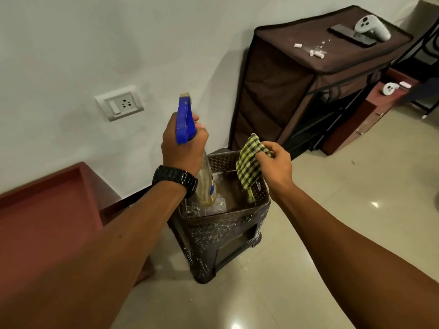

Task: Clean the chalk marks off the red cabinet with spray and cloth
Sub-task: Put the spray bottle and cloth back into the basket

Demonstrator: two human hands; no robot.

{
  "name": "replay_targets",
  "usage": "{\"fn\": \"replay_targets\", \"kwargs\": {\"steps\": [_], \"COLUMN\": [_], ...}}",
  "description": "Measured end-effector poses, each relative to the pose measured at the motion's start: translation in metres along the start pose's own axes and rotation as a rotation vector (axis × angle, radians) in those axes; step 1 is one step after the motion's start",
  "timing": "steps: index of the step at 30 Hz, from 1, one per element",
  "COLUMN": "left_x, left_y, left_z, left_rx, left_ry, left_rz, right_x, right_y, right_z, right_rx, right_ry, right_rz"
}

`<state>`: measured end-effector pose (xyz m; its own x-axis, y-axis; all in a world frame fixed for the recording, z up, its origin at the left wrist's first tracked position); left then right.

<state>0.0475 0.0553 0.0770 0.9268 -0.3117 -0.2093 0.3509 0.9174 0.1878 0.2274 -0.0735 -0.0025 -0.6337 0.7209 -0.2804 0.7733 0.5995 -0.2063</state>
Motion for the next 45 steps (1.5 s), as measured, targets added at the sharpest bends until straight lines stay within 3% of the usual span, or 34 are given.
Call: {"fn": "replay_targets", "kwargs": {"steps": [14,20,31,41,45], "left_x": [0.024,0.029,0.033,0.030,0.031], "left_y": [0.008,0.006,0.002,0.002,0.001], "left_z": [-0.070,-0.070,-0.077,-0.089,-0.091], "left_rx": [-0.069,-0.014,-0.058,-0.114,-0.130], "left_ry": [0.132,0.170,0.140,0.094,0.075], "left_rz": [-0.002,-0.044,-0.091,-0.094,-0.117], "right_x": [0.035,0.044,0.072,0.083,0.077], "right_y": [0.042,0.048,0.050,0.039,0.038], "right_z": [0.063,0.083,0.097,0.108,0.108], "right_rx": [0.036,0.090,0.088,0.067,0.106], "right_ry": [-0.175,-0.256,-0.574,-1.180,-1.114], "right_rz": [-0.099,-0.151,-0.365,-0.417,-0.430]}}
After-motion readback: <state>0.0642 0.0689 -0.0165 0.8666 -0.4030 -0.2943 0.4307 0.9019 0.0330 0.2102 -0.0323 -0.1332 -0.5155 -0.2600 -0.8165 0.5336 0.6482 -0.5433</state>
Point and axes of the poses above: each hand's wrist, its own y-axis towards the middle knuckle, its own x-axis out of the palm, z = x × y, the point moved 6 cm from there along y, towards the middle knuckle, and after that the axes turned 8 degrees about -z, right-handed, at the moved point
